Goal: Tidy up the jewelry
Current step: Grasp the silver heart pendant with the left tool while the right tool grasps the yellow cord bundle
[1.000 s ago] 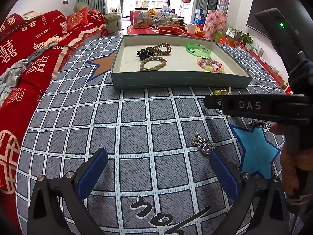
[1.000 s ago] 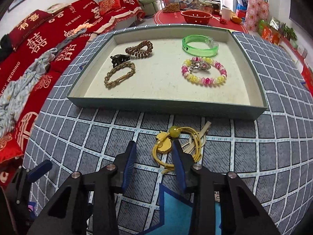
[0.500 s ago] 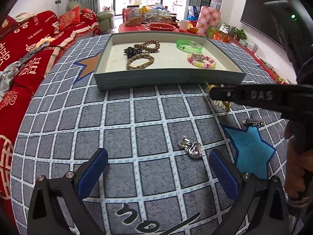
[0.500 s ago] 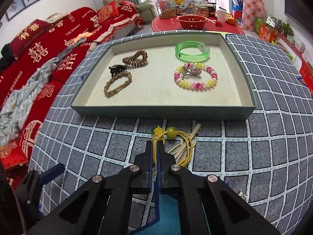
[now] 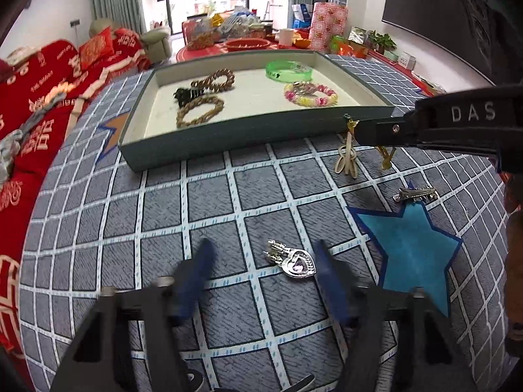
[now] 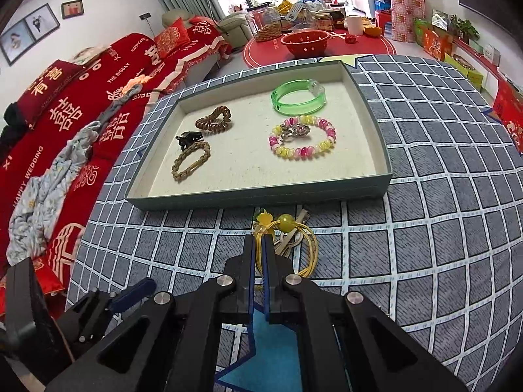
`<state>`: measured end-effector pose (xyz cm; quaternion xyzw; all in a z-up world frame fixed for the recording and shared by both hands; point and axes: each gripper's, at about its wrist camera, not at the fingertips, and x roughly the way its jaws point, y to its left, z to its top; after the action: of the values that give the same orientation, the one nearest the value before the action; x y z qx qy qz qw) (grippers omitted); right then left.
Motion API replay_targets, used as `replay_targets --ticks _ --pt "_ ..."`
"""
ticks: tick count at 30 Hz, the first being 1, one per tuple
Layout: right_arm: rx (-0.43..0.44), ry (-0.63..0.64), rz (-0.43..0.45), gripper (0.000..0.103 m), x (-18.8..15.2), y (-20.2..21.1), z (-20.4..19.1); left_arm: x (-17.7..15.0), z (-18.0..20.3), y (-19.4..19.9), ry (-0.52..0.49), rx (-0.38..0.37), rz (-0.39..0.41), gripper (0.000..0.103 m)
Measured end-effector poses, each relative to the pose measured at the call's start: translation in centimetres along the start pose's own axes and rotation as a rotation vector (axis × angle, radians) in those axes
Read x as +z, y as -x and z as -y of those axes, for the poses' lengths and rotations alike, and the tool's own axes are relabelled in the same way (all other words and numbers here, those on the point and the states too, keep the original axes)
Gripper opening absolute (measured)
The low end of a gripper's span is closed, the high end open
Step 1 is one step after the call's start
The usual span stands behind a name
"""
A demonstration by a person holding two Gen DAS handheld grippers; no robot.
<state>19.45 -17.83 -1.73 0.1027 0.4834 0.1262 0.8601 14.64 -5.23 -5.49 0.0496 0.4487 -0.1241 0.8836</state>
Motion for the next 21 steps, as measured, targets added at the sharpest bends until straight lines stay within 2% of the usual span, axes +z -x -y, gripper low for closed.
replay_targets --ticks 2,3,11,21 --pt "0.005 -0.001 0.005 0.004 -0.1 0.4 0.1 0.0 0.1 0.1 -0.009 -0.016 0.004 0.036" --pt "0.006 0.0 0.007 0.004 -0.1 0.6 0.1 0.0 0.1 0.2 -0.012 -0.019 0.004 0.032" --pt "0.022 -0.021 0.024 0.004 -1.0 2.2 0.7 0.2 -1.6 1.0 0.069 -0.094 0.015 0.032" --pt "0.053 -0.034 0.058 0.004 -0.7 4.3 1.1 2.1 -3.4 4.5 0.072 -0.096 0.084 0.032"
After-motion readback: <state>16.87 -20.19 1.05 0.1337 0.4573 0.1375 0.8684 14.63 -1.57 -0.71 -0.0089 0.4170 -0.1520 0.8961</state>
